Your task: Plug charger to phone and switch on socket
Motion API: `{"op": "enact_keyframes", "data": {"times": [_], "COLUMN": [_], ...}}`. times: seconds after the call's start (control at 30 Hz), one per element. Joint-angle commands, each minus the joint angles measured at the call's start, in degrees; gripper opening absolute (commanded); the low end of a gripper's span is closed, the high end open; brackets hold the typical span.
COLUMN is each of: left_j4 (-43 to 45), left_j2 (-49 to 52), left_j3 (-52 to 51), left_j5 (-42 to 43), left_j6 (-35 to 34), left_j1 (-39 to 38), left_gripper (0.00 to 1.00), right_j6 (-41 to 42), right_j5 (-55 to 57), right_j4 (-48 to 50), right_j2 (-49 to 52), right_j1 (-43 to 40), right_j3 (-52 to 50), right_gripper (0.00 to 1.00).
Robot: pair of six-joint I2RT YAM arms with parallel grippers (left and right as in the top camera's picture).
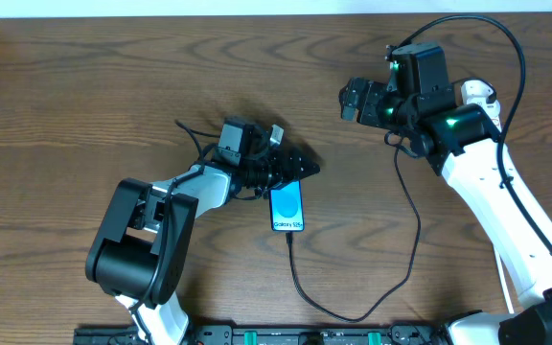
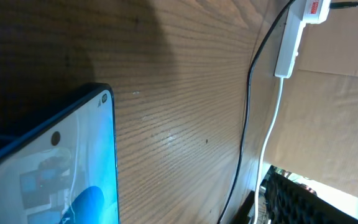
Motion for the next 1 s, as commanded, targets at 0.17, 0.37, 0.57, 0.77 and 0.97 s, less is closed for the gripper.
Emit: {"op": "enact_keyframes", "data": {"times": [0.17, 0.37, 0.57, 0.77, 0.97], "left_j4": [-4.07, -5.33, -6.19, -6.47, -8.2], "left_j2": [3.26, 3.26, 3.26, 3.26, 3.26], "left_j3": [-2.43, -2.34, -2.32, -2.32, -2.32], "left_j5": [-13.55, -15.02, -16.57, -16.83, -18.82], "left_j6": [-2.05, -3.37, -5.14, -5.53, -8.09], "left_j1": [0.31, 0.22, -0.17, -0.17, -0.17], "left_gripper": [0.89, 0.89, 0.9, 0.9, 0.9], "right_j6": [-0.57, -0.57, -0.57, -0.57, -0.57], "right_j5": [0.87, 0.87, 0.87, 0.87, 0.87], "right_j4": [-0.15, -0.15, -0.15, -0.17, -0.2], "right_j2": [-0.85, -0.85, -0.85, -0.85, -0.85], "right_j1": [-0.13, -0.11, -0.11, -0.13, -0.13], "right_j3": [0.52, 0.52, 0.52, 0.52, 0.52], "right_gripper": [0.97, 0.98, 0.99, 0.99, 0.99]}}
